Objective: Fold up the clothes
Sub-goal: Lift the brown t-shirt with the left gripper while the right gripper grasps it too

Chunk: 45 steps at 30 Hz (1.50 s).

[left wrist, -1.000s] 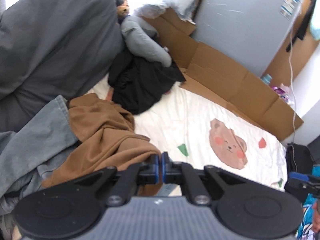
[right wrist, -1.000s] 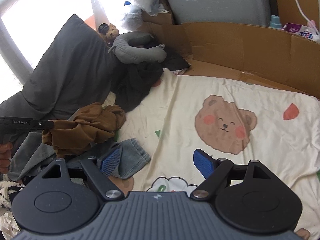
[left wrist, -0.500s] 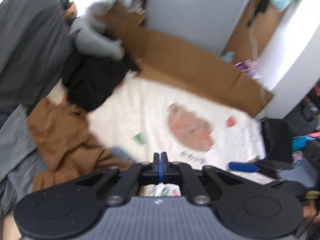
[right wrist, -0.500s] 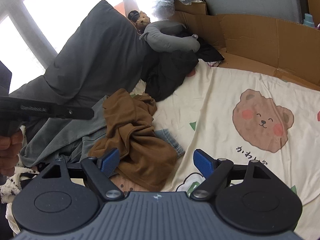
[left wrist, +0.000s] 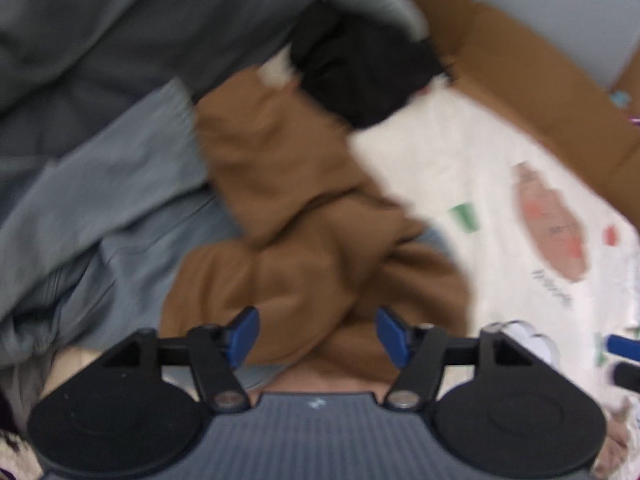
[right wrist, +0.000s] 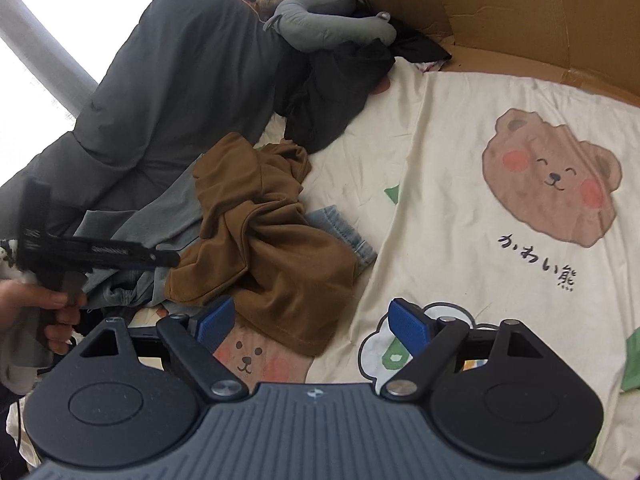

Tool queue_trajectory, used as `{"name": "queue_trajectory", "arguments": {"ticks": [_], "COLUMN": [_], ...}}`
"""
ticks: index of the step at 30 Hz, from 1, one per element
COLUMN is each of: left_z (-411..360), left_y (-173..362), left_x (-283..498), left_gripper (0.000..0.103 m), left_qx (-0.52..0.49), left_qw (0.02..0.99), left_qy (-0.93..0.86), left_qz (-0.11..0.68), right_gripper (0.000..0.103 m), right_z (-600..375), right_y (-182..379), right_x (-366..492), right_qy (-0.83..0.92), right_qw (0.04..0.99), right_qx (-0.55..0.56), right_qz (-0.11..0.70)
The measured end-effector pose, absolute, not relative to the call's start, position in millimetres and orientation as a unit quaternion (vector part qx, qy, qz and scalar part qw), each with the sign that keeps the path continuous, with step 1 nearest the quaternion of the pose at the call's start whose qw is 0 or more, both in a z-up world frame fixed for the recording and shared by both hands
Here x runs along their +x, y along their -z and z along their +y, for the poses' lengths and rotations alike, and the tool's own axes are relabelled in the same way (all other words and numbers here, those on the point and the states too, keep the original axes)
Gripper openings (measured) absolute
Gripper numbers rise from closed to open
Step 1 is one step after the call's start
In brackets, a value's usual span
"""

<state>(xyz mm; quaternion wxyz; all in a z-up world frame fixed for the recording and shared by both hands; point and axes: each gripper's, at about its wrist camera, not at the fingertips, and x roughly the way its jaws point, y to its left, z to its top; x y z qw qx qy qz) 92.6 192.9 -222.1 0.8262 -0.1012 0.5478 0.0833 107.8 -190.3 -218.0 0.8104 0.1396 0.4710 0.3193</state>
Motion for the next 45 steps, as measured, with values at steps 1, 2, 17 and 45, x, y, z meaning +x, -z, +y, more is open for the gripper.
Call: {"name": "queue_trajectory", "arguments": {"ticks": [1, 2, 17, 45], "left_z": [199, 205, 260, 203], "left_y": [232, 241, 306, 243], "left_x": [93, 93, 68, 52], "left_gripper": [0.07, 0.07, 0.008, 0.065], "left_qx": [-0.107, -0.115, -0.376, -0.243], "left_qw": [0.821, 0.815, 0.772, 0.807], "left_qy": [-0.097, -0.112, -0.199, -0.118], "left_qz": [0.553, 0.556, 0.472, 0.526], "right_gripper": [0.088, 0.088, 0.086, 0.049], "right_z": [-190, -190, -162, -47], "right_y": [222, 227, 279, 318], "right_x": [109, 109, 108, 184], "right_qy": [-0.323, -0.327, -0.369, -0.397], "right_qw": [0.807, 0.803, 0.753, 0.722], "right_qx": [0.146, 0.151, 0.209, 0.243], "right_qz": [0.473, 0.475, 0.502, 0.512]}}
